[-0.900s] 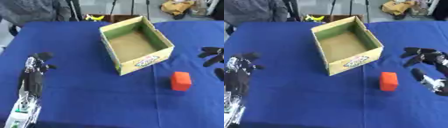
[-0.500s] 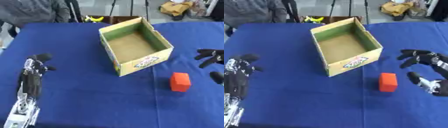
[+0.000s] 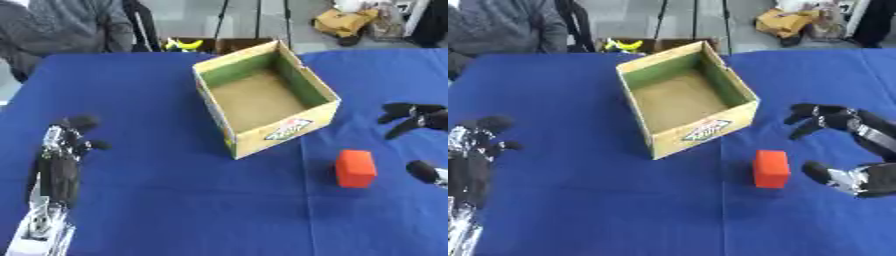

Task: Pick up objects on the table and place them in the box.

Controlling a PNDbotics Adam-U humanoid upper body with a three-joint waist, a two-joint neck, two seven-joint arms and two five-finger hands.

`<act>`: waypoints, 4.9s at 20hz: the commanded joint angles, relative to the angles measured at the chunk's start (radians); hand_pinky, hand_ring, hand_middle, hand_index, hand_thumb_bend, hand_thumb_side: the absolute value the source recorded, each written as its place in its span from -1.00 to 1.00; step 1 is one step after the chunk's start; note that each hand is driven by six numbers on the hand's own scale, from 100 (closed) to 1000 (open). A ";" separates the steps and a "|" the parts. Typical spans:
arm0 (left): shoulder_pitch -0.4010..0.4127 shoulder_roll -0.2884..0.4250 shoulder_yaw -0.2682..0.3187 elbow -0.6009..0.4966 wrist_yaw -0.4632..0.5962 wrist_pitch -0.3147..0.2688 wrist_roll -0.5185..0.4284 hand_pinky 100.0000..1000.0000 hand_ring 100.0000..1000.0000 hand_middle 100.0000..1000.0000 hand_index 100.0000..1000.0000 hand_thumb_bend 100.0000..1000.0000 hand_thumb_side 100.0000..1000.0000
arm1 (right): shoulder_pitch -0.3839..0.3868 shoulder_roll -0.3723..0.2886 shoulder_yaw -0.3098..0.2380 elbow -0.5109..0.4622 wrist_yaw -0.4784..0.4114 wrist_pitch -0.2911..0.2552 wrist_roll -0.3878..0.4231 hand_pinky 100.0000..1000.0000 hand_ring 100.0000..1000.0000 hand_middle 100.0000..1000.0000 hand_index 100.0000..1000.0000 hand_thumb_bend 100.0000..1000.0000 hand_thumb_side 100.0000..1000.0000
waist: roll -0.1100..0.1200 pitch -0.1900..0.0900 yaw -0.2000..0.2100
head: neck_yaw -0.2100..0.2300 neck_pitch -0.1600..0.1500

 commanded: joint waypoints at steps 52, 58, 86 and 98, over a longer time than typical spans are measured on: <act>-0.010 0.022 -0.020 -0.018 0.008 0.002 -0.024 -0.02 0.59 0.21 0.34 -1.00 1.00 | -0.237 0.033 0.171 0.456 0.385 -0.196 -0.031 0.54 1.00 0.65 0.62 0.01 0.91 | 0.005 -0.025 0.039 | -0.063 0.006; -0.009 0.021 -0.020 -0.018 0.008 0.002 -0.024 -0.02 0.59 0.21 0.34 -1.00 1.00 | -0.237 0.038 0.173 0.469 0.414 -0.203 -0.047 0.54 1.00 0.65 0.62 0.01 0.91 | 0.005 -0.024 0.040 | -0.065 0.008; -0.005 0.018 -0.019 -0.017 0.010 0.002 -0.022 -0.02 0.59 0.20 0.34 -1.00 1.00 | -0.236 0.059 0.183 0.503 0.574 -0.179 -0.246 0.45 0.89 0.50 -0.30 -0.62 -0.13 | 0.006 -0.022 0.044 | -0.070 0.011; -0.006 0.019 -0.019 -0.016 0.010 0.002 -0.022 -0.02 0.59 0.20 0.33 -1.00 1.00 | -0.237 0.048 0.179 0.477 0.559 -0.148 -0.293 0.40 0.85 0.41 -0.57 -1.00 -0.72 | 0.003 -0.022 0.042 | -0.074 0.007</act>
